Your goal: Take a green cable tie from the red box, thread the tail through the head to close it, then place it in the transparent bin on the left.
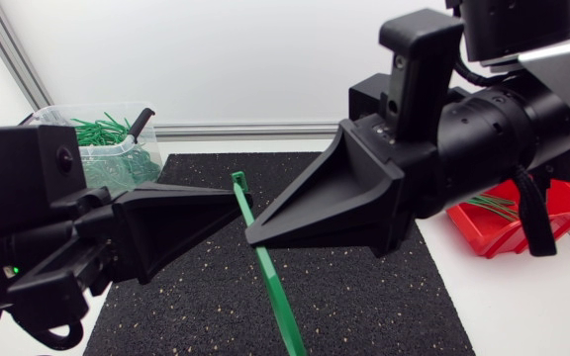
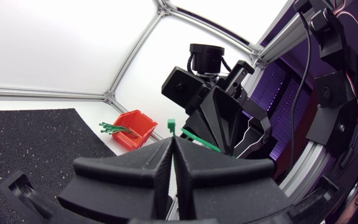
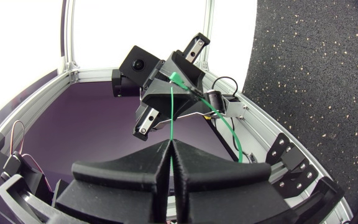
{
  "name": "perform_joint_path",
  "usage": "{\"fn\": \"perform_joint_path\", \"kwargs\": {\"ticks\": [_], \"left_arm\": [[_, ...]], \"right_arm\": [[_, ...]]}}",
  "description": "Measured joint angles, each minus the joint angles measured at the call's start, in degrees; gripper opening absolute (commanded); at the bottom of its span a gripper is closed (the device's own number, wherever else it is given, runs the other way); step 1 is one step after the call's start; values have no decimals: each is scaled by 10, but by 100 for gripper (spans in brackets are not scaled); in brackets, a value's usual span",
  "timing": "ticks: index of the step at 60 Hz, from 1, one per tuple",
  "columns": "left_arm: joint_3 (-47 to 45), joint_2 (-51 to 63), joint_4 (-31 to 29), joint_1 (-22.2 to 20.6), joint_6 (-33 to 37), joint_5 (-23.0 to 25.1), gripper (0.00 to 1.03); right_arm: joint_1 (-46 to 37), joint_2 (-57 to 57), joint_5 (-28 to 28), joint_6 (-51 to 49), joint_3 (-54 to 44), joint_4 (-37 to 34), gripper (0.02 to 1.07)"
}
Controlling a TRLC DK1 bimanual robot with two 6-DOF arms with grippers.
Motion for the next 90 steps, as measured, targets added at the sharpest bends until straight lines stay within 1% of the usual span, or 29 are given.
{"fn": "perform_joint_path", "kwargs": {"ticks": [15, 25, 51, 63, 70, 79, 90], "left_arm": [[1, -3, -10, 2, 0, 0, 4], [1, -7, -15, -9, 0, -2, 4], [7, -7, -19, -11, 0, -9, 4], [7, -7, -19, -20, 0, -13, 4], [7, -7, -24, -29, 0, -20, 4], [7, -11, -28, -49, 0, -45, 4], [11, -17, -43, -101, 16, -99, 4]], "right_arm": [[-6, -3, 0, 0, -1, 0, 8], [-7, -9, 0, 0, -1, 2, 8], [-7, -10, 0, 0, -12, 5, 8], [-7, -10, 0, 0, -12, 12, 8], [-8, -10, -2, 0, -12, 12, 8], [-7, -10, -6, 0, -12, 12, 8], [-7, -11, -13, 0, -9, 4, 8]]}}
